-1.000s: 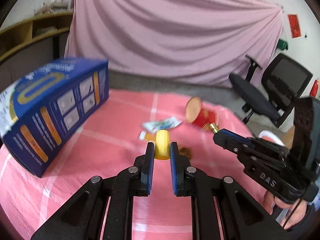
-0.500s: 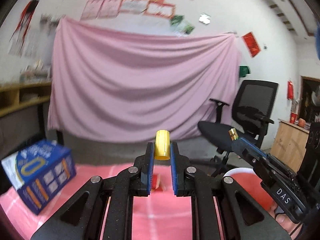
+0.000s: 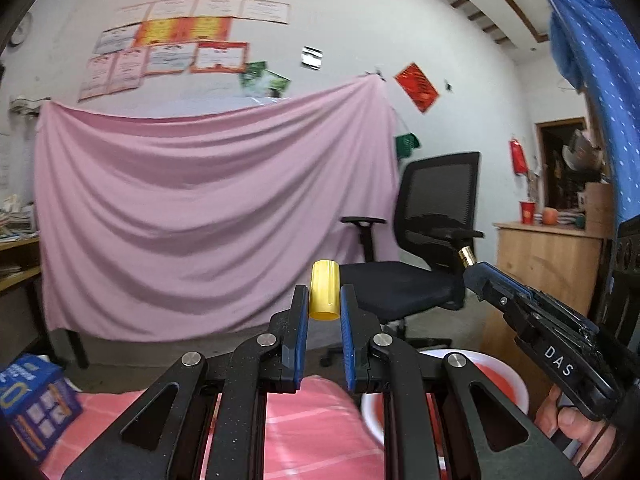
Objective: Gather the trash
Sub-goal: 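Carry the yellow cap and green battery over the bucket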
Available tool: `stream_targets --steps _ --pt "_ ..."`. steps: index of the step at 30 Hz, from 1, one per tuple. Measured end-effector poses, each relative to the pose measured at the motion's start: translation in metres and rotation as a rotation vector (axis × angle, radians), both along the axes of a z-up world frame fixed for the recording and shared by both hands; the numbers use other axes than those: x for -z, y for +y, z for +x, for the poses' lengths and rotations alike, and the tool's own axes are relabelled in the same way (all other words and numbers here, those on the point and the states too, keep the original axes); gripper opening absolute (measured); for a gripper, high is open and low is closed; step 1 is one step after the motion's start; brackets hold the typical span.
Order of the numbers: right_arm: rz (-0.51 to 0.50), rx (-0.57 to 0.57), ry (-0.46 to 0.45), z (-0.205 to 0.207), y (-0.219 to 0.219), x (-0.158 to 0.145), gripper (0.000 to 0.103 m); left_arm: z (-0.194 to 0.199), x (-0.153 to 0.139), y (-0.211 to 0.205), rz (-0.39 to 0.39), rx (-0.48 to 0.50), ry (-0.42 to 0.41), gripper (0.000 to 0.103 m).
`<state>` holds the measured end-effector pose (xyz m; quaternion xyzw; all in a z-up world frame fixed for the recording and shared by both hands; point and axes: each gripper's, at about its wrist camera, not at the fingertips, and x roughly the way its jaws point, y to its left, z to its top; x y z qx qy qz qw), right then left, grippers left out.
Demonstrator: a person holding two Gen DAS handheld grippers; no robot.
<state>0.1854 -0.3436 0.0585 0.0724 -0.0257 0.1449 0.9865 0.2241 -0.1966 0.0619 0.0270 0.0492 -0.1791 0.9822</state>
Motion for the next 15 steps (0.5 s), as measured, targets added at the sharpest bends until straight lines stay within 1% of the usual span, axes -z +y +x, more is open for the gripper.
stream_targets --steps 4,7,9,13,15 --pt "0.014 0.049 0.056 0.003 -0.026 0.015 0.028 0.010 0.011 -0.036 0.007 0.059 0.047 0.012" --pt "0.008 0.085 0.117 0.008 -0.043 0.028 0.028 0.019 0.022 -0.062 0.019 0.101 0.092 0.012" --pt "0.022 0.097 0.159 0.013 -0.055 0.035 0.028 0.025 0.027 -0.074 0.029 0.121 0.118 0.012" --pt "0.043 0.125 0.274 0.029 -0.075 0.051 0.028 0.042 0.041 -0.098 0.057 0.141 0.197 0.012" --pt "0.061 0.125 0.334 0.035 -0.086 0.061 0.028 0.047 0.046 -0.105 0.055 0.150 0.224 0.012"
